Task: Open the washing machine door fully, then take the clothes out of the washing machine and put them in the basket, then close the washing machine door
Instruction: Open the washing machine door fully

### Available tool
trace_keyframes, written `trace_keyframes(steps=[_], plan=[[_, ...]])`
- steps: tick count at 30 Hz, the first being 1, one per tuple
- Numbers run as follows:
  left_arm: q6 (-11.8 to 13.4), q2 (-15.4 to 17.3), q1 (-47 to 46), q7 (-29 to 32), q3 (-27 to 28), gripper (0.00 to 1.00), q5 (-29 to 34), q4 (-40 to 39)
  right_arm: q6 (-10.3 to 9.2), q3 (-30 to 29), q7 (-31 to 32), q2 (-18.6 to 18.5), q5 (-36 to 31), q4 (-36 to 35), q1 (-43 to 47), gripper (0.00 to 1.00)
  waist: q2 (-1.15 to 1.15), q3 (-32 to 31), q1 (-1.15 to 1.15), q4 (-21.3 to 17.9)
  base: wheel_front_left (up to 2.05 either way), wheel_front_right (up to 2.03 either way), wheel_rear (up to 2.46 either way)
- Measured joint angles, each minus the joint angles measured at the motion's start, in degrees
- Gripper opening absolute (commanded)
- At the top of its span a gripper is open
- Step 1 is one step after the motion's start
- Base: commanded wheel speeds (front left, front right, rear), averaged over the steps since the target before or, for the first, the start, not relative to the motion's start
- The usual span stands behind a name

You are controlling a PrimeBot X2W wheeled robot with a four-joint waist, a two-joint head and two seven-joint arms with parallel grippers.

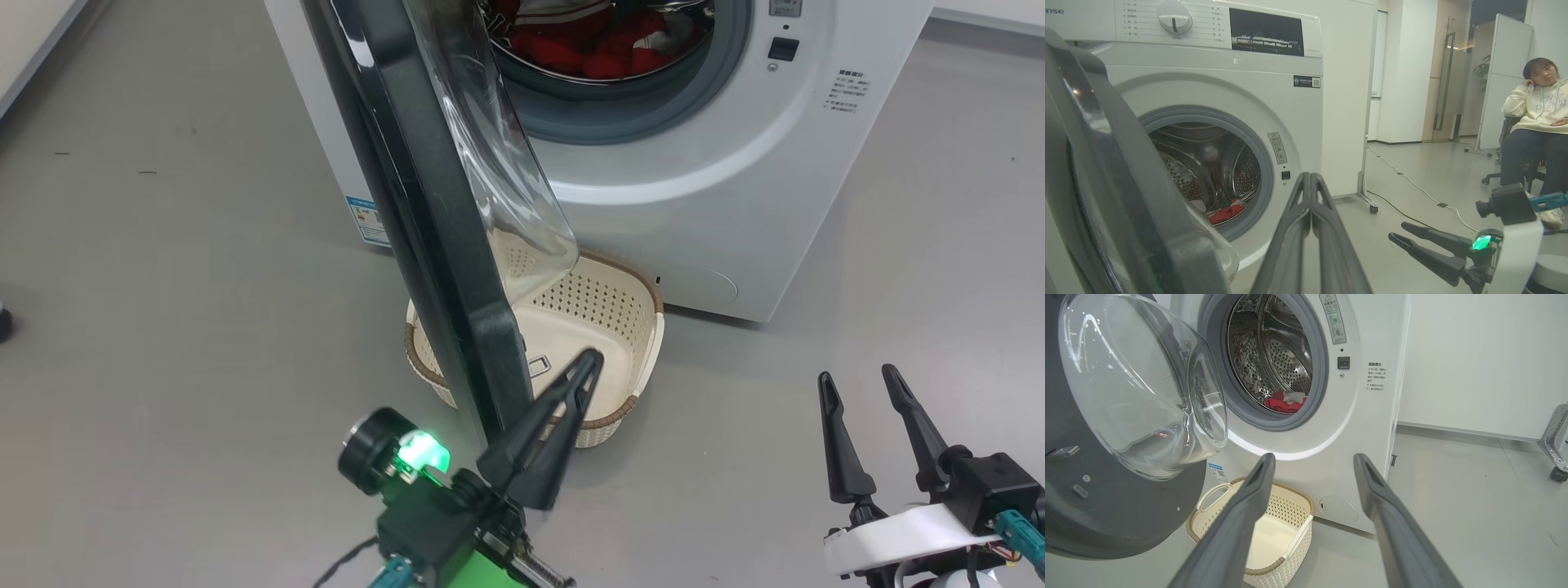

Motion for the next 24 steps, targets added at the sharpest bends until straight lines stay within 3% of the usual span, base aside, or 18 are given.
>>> trace_keyframes(steps=[8, 24], plan=[[-0.4, 0.2, 2.0, 3.3, -0.7, 0.0, -1.6, 7.3, 0.05, -0.2, 0.0, 0.1, 0.0, 0.6, -0.2, 1.0, 0.0, 0.3, 0.0, -0.6, 0.0, 0.0, 0.0], [2.9, 0.2, 1.0, 3.4, 2.5, 0.0, -3.5, 12.1, 0.51, -0.6, 0.0, 0.3, -0.4, 1.0, -1.0, 1.0, 0.0, 1.0, 0.0, -1.2, 0.0, 0.0, 0.0]])
